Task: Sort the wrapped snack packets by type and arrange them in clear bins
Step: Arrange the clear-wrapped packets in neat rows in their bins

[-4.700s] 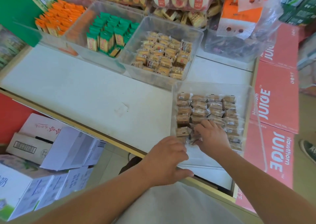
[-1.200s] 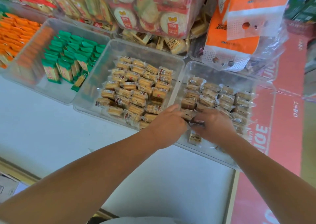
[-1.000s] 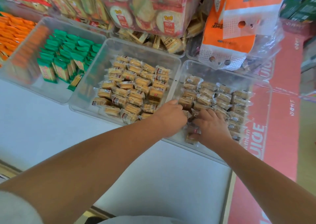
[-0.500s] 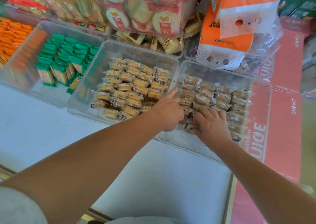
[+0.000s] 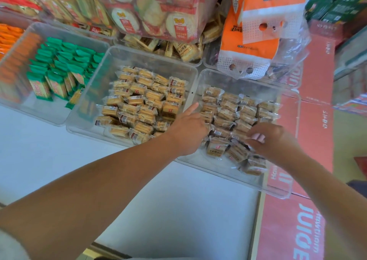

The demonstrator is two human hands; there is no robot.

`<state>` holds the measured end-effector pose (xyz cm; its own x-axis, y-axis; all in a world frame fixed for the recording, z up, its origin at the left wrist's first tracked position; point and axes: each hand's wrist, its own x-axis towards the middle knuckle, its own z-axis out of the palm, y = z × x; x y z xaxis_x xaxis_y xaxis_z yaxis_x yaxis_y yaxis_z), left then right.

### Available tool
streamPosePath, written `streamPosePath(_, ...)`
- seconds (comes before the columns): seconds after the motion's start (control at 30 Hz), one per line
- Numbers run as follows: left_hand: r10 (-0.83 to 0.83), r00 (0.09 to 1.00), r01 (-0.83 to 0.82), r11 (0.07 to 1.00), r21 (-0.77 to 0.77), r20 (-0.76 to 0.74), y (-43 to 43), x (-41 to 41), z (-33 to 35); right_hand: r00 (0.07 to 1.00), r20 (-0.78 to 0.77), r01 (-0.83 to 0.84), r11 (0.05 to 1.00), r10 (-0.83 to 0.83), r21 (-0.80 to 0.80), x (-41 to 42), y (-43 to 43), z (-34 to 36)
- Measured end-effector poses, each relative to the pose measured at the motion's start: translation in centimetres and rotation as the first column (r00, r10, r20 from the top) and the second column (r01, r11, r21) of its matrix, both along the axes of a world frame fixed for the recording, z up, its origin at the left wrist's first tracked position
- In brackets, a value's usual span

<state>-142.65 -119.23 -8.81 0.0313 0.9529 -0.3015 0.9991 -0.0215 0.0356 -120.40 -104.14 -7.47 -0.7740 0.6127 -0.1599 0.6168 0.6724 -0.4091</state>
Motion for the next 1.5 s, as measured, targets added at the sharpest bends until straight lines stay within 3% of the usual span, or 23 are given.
streamPosePath(0.1, 0.001, 0.988, -0.018, 0.994, 0.111, 0.154, 0.2, 1.2, -0.3, 0.986, 0.154, -0.065, 0.997, 0.059, 0.037, 0.9, -0.7, 0.3)
streamPosePath(0.13, 0.015, 0.975, -0.043, 0.992, 0.12, 0.221, 0.3, 1.5, -0.3, 0.957, 0.268, -0.131, 0.989, 0.109, 0.064, 0.9, -1.1, 0.2)
streamPosePath(0.2, 0.062, 0.944, -0.092, 0.993, 0.077, 0.324, 0.3, 1.9, -0.3, 0.838, 0.52, -0.264, 0.957, 0.167, 0.119, 1.0, -1.7, -0.4)
streamPosePath(0.27, 0.097, 0.937, -0.111, 0.993, 0.024, 0.337, 0.2, 2.1, -0.3, 0.8, 0.588, -0.278, 0.943, 0.122, 0.184, 1.4, -1.8, -1.0)
streamPosePath(0.43, 0.16, 0.9, -0.176, 0.984, 0.002, 0.406, -0.4, 1.5, 0.2, 0.843, 0.537, -0.169, 0.947, -0.004, 0.273, 1.3, -2.0, -1.9)
streamPosePath(0.6, 0.144, 0.884, -0.202, 0.976, 0.085, 0.446, -1.1, 1.0, 0.7, 0.913, 0.407, -0.125, 0.959, 0.01, 0.256, 1.3, -2.8, -2.9)
streamPosePath(0.9, 0.05, 0.903, -0.17, 0.954, 0.247, 0.427, -3.5, 0.5, 0.7, 0.975, 0.22, -0.114, 0.941, 0.044, 0.318, 1.7, -2.7, -5.1)
streamPosePath(1.03, 0.081, 0.895, -0.23, 0.926, 0.298, 0.439, -4.4, -0.5, 1.9, 0.993, 0.12, -0.055, 0.953, 0.02, 0.299, 1.9, -3.1, -4.6)
streamPosePath(1.1, 0.125, 0.888, -0.277, 0.914, 0.298, 0.443, -5.2, -1.0, 2.3, 0.999, -0.001, -0.044, 0.965, 0.046, 0.259, 1.4, -3.7, -3.7)
streamPosePath(1.17, 0.175, 0.864, -0.337, 0.898, 0.283, 0.471, -6.2, -1.3, 2.5, 0.997, -0.02, -0.066, 0.992, 0.069, 0.111, -0.3, -5.4, -2.1)
streamPosePath(1.23, 0.206, 0.834, -0.382, 0.884, 0.268, 0.511, -7.3, -1.3, 2.5, 0.992, 0.084, -0.076, 0.973, 0.096, -0.216, -2.3, -7.2, -1.9)
streamPosePath(1.3, 0.23, 0.814, -0.414, 0.874, 0.254, 0.534, -8.2, -1.3, 2.6, 0.978, 0.158, -0.052, 0.892, 0.136, -0.448, -3.9, -8.2, -2.4)
streamPosePath(1.37, 0.256, 0.801, -0.438, 0.867, 0.237, 0.541, -9.0, -1.4, 2.7, 0.972, 0.199, -0.009, 0.863, 0.127, -0.505, -5.0, -8.5, -2.6)
streamPosePath(1.5, 0.299, 0.762, -0.487, 0.85, 0.203, 0.575, -10.4, -2.0, 2.6, 0.976, 0.202, 0.021, 0.884, 0.083, -0.466, -5.1, -8.8, -2.3)
